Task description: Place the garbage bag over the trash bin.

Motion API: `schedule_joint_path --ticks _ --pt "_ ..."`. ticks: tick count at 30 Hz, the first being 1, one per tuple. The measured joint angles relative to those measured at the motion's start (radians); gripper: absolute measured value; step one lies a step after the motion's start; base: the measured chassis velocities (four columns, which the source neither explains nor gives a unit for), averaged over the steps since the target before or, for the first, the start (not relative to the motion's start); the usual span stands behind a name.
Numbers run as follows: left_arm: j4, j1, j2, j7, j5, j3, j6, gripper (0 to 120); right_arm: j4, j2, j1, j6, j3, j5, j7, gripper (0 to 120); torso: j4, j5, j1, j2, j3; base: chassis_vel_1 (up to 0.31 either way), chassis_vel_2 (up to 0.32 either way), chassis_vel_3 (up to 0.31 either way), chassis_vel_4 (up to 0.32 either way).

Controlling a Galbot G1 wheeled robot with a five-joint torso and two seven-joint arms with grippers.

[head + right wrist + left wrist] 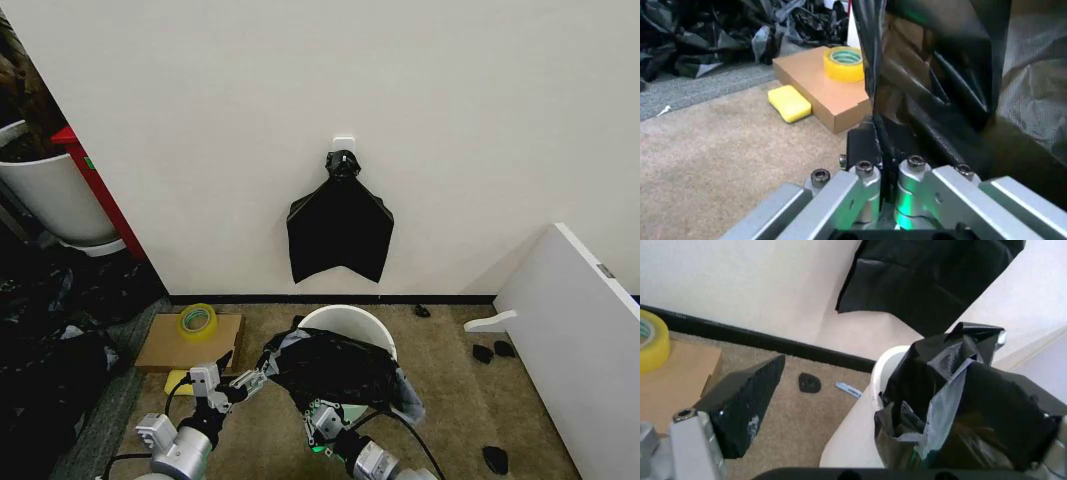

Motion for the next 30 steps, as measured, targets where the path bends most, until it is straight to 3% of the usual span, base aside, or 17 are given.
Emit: schedule_joint_path --ticks 5,8,9,12,14,16,19,24,25,27,30 --pt "-0.021 0.006 -0.005 -0.018 -0.053 -0.001 0.028 100 0.009 -0.003 -0.009 -0.002 0.002 0.000 0.000 0 0.0000 -0.0001 0.000 0.000 0.000 0.000 0.000 0.000 0.000" --pt "-0.088 0.007 -0.011 -0.084 -0.238 -0.025 0.115 100 -0.007 -0.003 -0.009 -0.006 0.010 -0.004 0.008 0 0.0001 0.0000 0.000 0.000 0.000 0.000 0.000 0.000 0.000" --pt "-0.088 0.007 -0.011 -0.084 -0.238 -0.025 0.115 100 -0.007 -0.003 -0.009 -0.006 0.010 -0.004 0.008 0 0.0001 0.0000 0.000 0.000 0.000 0.000 0.000 0.000 0.000" --pt "-0.175 -0.032 -0.034 -0.244 -0.573 -0.100 0.272 100 -0.011 -0.002 -0.009 -0.013 0.013 -0.001 0.011 0 0.0000 0.0000 0.000 0.000 0.000 0.000 0.000 0.000 0.000" --pt "-0.175 -0.032 -0.034 -0.244 -0.573 -0.100 0.272 100 -0.011 -0.002 -0.009 -0.013 0.013 -0.001 0.011 0 0.0000 0.0000 0.000 0.000 0.000 0.000 0.000 0.000 0.000" --pt "-0.209 -0.061 -0.044 -0.343 -0.719 -0.145 0.340 100 -0.012 -0.001 -0.009 -0.015 0.013 -0.001 0.011 0 -0.0001 0.0001 0.000 0.000 0.000 0.000 0.000 0.000 0.000" --pt "-0.227 -0.069 -0.041 -0.383 -0.774 -0.182 0.385 100 -0.012 0.000 -0.012 -0.015 0.014 -0.001 0.011 0 0.0000 -0.0002 0.000 0.000 0.000 0.000 0.000 0.000 0.000" --pt "-0.222 -0.073 -0.026 -0.313 -0.604 -0.201 0.378 100 0.051 -0.004 -0.036 -0.013 0.032 0.011 -0.008 2 0.0001 0.0000 0.000 0.000 0.000 0.000 0.000 0.000 0.000" --pt "-0.202 -0.076 -0.023 -0.266 -0.491 -0.180 0.340 100 0.077 -0.014 -0.046 -0.012 0.046 0.021 -0.012 10 0.0000 -0.0001 0.000 0.000 0.000 0.000 0.000 0.000 0.000" --pt "-0.187 -0.071 -0.021 -0.221 -0.378 -0.166 0.306 100 0.105 -0.033 -0.061 -0.010 0.059 0.035 -0.019 16 0.0000 -0.0001 0.000 0.000 0.000 0.000 0.000 0.000 0.000" --pt "-0.183 -0.059 -0.020 -0.190 -0.289 -0.160 0.288 100 0.137 -0.056 -0.087 -0.009 0.068 0.055 -0.029 25 0.0000 0.0000 0.000 0.000 0.000 0.000 0.000 0.000 0.000"
